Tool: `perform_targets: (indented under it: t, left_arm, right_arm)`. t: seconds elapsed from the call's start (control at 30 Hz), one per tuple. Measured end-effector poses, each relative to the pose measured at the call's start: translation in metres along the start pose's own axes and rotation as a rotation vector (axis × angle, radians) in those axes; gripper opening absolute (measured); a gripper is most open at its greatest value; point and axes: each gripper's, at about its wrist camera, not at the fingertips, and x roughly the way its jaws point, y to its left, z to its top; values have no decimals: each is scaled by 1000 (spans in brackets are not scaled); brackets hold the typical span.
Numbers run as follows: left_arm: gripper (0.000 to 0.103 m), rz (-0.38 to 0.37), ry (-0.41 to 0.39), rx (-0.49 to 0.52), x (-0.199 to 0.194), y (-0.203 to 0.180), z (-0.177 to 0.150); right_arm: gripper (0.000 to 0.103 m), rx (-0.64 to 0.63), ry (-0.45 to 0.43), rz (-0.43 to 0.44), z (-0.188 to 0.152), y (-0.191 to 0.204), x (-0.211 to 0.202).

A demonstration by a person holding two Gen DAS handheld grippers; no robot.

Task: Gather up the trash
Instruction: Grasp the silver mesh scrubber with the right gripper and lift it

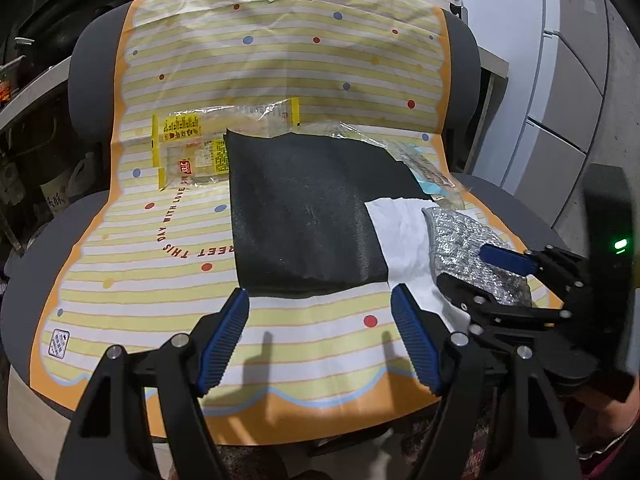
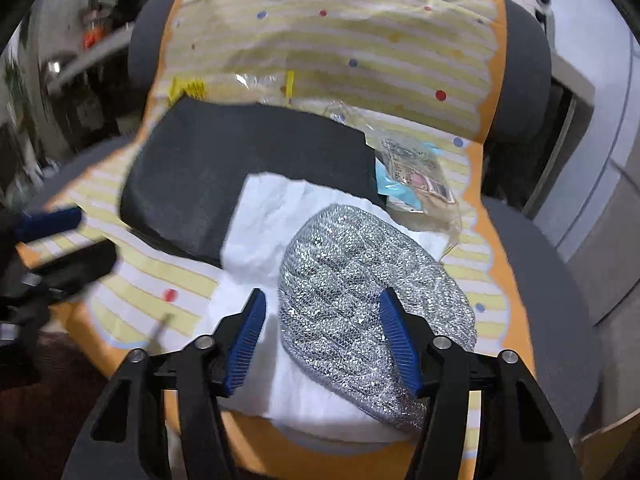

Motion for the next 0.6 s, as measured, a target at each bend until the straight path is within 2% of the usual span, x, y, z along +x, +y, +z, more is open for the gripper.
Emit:
perform_targets:
  t: [0.03, 0.1, 0.23, 0.27, 0.33, 0.4, 0.6]
  left_arm:
    - [72, -2, -1, -1, -1, 0, 0]
    - [72, -4, -3, 1, -2, 0, -1]
    - [72, -10, -7, 6, -4, -1, 0]
    - [72, -14, -7, 6, -5, -2, 0]
    - [72, -26, -7, 13, -6, -7, 0]
    - [71, -33, -10, 26, -8, -14, 0]
    - [72, -95, 3, 75, -4, -46, 1]
  right_arm:
    - [48, -2, 1, -14, 0, -1, 1]
    - [34, 41, -31, -2, 2, -9, -6]
    - [31, 172, -130, 58, 8, -40, -37]
    - [23, 203, -148, 67, 9, -49, -44]
    - [21, 277, -173, 115, 11, -69, -57]
    - [10, 342, -190, 142, 9, -86, -67]
    - [8, 365, -263, 58, -6, -108, -107]
